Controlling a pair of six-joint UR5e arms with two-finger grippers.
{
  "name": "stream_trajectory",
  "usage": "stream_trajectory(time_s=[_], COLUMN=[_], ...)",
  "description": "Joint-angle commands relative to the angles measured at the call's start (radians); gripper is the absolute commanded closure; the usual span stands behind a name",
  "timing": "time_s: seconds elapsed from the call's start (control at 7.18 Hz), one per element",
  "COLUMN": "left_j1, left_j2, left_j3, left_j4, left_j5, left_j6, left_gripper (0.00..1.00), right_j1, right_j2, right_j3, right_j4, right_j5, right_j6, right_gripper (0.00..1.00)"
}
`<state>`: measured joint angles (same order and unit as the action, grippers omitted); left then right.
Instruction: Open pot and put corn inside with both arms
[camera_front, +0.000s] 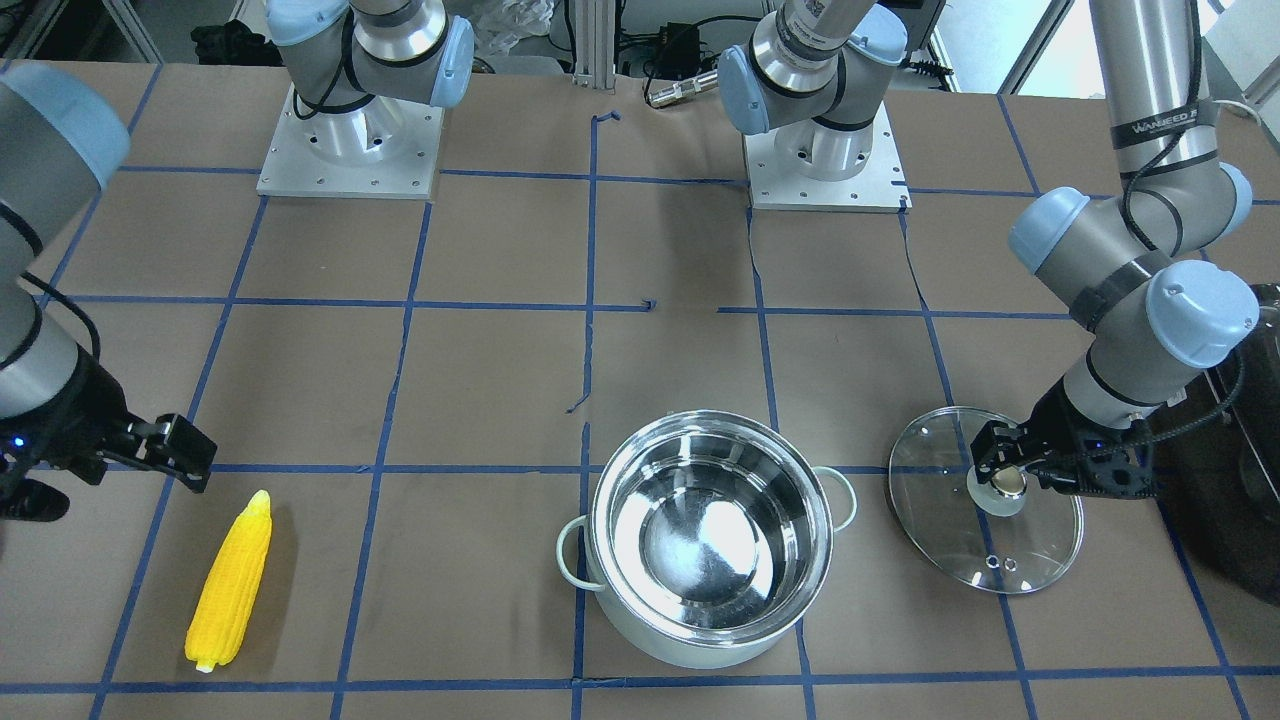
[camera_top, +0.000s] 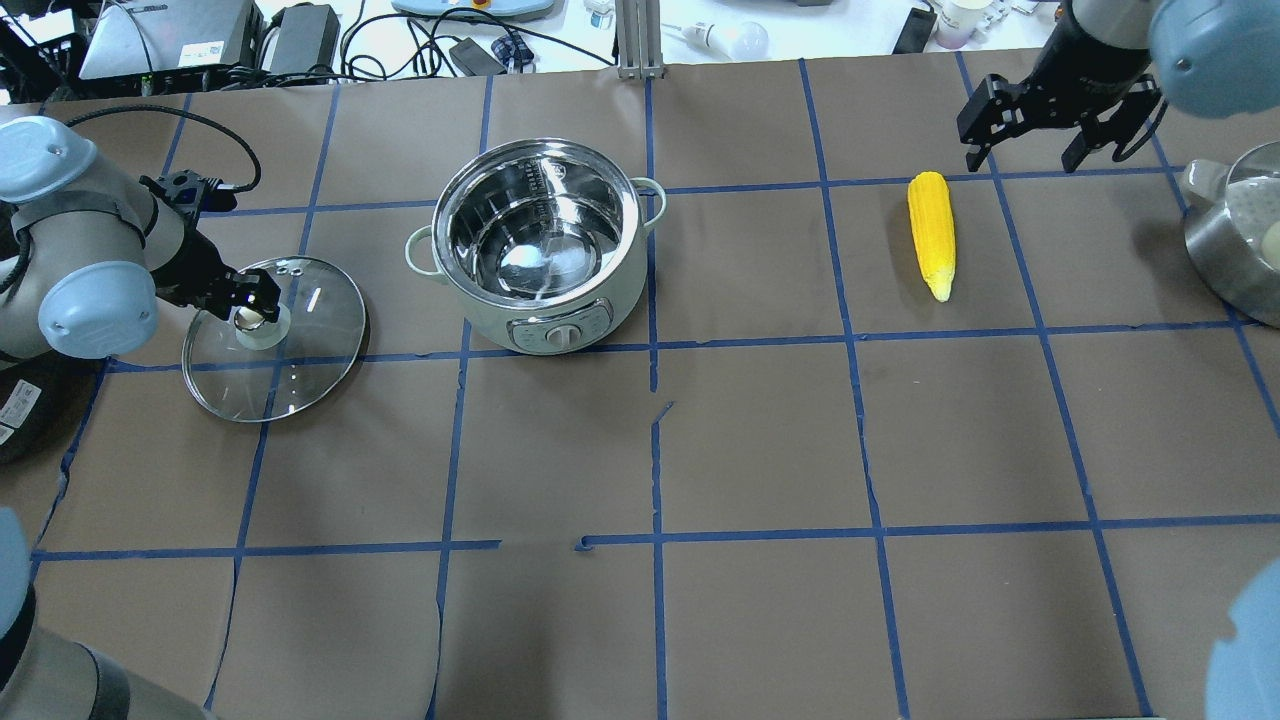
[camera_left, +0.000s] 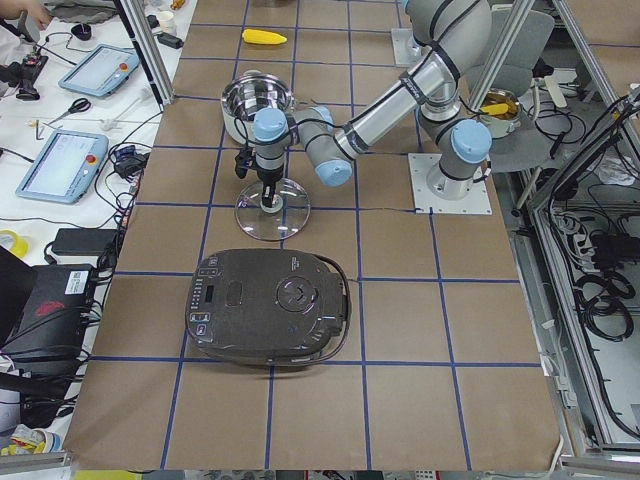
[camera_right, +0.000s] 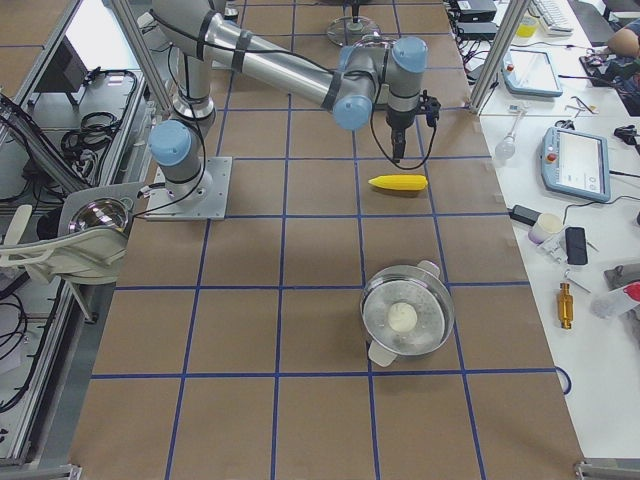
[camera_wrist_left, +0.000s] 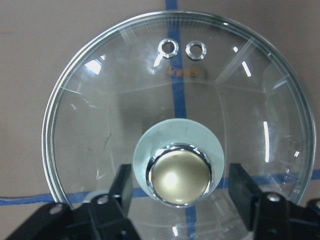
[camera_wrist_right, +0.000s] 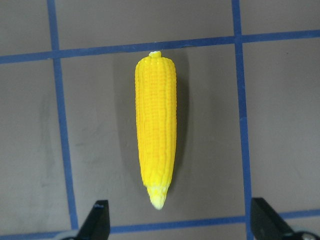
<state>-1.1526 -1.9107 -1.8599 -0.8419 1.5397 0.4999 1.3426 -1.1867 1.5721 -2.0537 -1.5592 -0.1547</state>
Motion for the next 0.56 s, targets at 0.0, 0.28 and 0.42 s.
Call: stream_trajectory(time_s=[0.0, 0.28, 0.42], left_j1=[-0.041, -0.19, -0.26], left_j2=[0.092, 0.204, 0.231], left_j3=[0.022, 0.23, 0.333], left_j4=[-0.114, -0.491, -0.635], left_j5=[-0.001, 0.011, 0.005], left_j6=[-0.007, -0.23, -0.348], left_gripper=[0.08, 0.08, 0.08], right_j1=[-0.002, 0.001, 0.003], right_j2=[0.126, 0.162, 0.182], right_j3=[0.032, 0.048, 0.049], right_j4=[-0.136, -0.207, -0.244], right_j5=[-0.001, 0.016, 0.018], right_j6=[-0.011, 0.001, -0.006], right_gripper=[0.0, 0.0, 0.02])
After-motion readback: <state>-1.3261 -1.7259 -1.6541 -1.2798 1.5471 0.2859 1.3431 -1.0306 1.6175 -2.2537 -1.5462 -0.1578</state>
